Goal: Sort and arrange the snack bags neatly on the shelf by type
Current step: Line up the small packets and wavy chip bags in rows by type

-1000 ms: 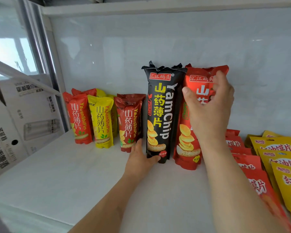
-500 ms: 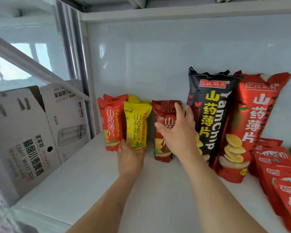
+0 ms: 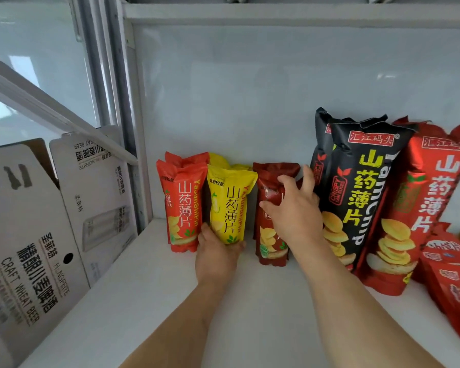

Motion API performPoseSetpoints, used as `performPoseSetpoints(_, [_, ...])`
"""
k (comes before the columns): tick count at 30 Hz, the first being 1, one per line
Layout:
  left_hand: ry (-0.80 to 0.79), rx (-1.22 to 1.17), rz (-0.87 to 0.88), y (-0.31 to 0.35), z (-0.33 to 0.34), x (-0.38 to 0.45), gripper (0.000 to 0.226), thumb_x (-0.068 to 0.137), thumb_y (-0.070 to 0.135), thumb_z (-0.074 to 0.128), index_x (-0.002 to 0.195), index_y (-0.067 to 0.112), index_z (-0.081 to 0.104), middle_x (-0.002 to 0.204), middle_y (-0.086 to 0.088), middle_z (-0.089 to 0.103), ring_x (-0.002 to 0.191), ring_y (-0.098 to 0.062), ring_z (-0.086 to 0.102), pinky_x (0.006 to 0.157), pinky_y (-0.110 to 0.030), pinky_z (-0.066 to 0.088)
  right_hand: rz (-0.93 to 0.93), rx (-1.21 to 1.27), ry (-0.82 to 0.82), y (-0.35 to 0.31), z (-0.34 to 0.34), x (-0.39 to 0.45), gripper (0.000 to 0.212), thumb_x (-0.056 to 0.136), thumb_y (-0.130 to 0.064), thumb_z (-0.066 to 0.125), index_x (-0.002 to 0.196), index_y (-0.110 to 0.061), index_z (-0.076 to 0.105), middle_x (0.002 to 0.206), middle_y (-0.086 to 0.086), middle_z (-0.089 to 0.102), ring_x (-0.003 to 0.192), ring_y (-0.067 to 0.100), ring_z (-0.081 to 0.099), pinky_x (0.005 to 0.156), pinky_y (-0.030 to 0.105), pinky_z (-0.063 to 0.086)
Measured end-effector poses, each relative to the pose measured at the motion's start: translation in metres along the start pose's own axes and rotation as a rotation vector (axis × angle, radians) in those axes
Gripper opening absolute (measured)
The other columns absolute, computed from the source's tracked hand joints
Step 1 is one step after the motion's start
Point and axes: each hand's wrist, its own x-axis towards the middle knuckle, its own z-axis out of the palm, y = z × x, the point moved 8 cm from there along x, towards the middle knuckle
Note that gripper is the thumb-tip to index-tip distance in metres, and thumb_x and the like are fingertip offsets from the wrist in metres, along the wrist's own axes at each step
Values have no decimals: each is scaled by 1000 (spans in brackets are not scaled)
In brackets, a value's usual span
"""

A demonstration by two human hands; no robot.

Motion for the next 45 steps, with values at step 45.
performPoseSetpoints(45, [-34, 162, 52, -9, -1, -6, 69, 85, 42, 75, 138, 15, 39, 136, -7, 55, 123, -28, 55, 92, -39, 50, 412, 443, -95, 67, 92, -64, 72, 73, -51, 79, 126, -20, 41, 121, 3, 62, 107, 27, 61, 85, 41, 53])
